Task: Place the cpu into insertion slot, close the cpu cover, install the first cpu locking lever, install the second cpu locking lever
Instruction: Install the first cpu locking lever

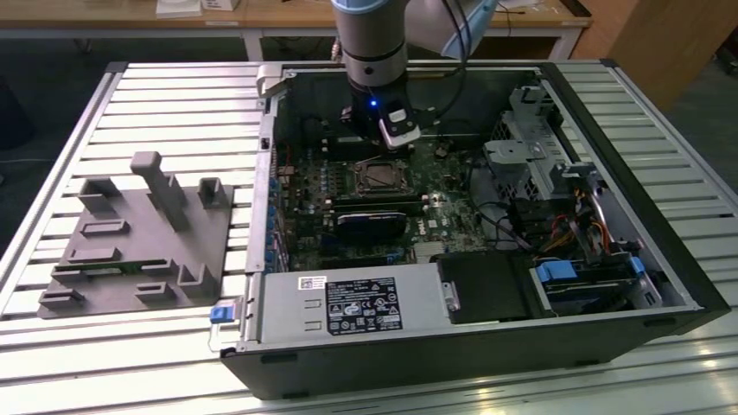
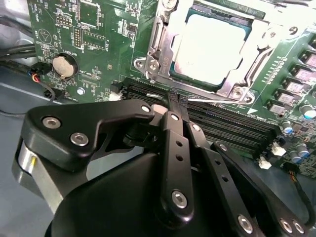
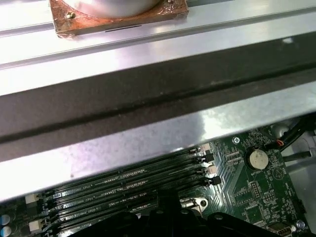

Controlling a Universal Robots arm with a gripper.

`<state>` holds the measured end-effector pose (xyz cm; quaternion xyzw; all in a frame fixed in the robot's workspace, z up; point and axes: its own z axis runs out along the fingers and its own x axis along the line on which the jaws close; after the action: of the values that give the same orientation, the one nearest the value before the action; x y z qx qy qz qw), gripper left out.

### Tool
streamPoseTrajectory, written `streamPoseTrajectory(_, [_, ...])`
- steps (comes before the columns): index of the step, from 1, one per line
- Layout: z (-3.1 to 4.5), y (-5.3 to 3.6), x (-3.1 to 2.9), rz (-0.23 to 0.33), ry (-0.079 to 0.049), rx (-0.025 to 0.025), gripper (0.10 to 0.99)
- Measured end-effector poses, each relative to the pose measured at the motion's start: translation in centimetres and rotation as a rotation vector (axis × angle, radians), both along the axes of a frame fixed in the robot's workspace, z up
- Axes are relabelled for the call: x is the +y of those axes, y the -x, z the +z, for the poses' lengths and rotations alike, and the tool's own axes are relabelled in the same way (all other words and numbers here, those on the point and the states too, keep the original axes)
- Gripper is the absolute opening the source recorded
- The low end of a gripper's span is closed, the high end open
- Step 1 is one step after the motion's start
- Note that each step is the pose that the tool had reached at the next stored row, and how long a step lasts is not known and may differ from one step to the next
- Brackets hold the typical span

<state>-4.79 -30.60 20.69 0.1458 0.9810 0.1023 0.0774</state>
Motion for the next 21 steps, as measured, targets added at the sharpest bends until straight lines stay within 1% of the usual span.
streamPoseTrajectory(2, [-0.07, 0.06, 0.01, 0.0, 0.006, -0.0021, 0.106])
streamPoseTrajectory(4, [-0.14, 0.08, 0.01, -0.017, 0.009, -0.0025, 0.106])
streamPoseTrajectory(10, [-0.21, 0.32, 0.57, -0.027, 0.009, -0.003, 0.106])
streamPoseTrajectory(12, [-0.25, 0.33, 0.58, -0.027, 0.009, -0.0041, 0.106])
streamPoseTrajectory(15, [-0.36, 0.34, 0.58, -0.027, 0.011, -0.0069, 0.106])
streamPoseTrajectory(21, [-0.38, 0.34, 0.58, -0.027, 0.011, -0.0075, 0.106])
